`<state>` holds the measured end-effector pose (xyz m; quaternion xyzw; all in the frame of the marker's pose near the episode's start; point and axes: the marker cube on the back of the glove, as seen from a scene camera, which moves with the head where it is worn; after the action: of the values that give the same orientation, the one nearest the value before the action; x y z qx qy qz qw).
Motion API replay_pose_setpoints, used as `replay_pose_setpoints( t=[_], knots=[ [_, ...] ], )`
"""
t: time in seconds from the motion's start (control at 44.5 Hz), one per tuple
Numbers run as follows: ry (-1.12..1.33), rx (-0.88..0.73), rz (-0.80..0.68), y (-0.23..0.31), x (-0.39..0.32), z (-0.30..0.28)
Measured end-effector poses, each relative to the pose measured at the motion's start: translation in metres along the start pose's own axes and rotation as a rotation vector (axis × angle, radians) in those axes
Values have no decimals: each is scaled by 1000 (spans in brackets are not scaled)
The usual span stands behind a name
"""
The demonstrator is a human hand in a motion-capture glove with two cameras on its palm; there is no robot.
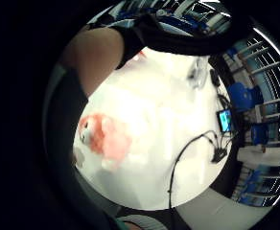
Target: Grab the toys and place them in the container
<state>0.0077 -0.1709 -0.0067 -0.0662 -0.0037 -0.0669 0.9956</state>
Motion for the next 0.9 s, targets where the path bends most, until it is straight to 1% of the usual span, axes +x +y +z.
replay_pose_setpoints(
  t=[0.135, 0.225, 0.337, 0.427, 0.516, 0.674, 0.898],
  knots=[
    [21, -25, 67, 11, 1, 23],
    [56, -83, 93, 11, -4, 56],
    [80, -205, 70, 15, -15, 105],
    [73, -260, 57, 16, -22, 140],
    [77, -226, 56, 15, -27, 162],
    [103, -169, 82, 13, -26, 167],
    [114, -57, 53, 10, -29, 169]
  ],
)
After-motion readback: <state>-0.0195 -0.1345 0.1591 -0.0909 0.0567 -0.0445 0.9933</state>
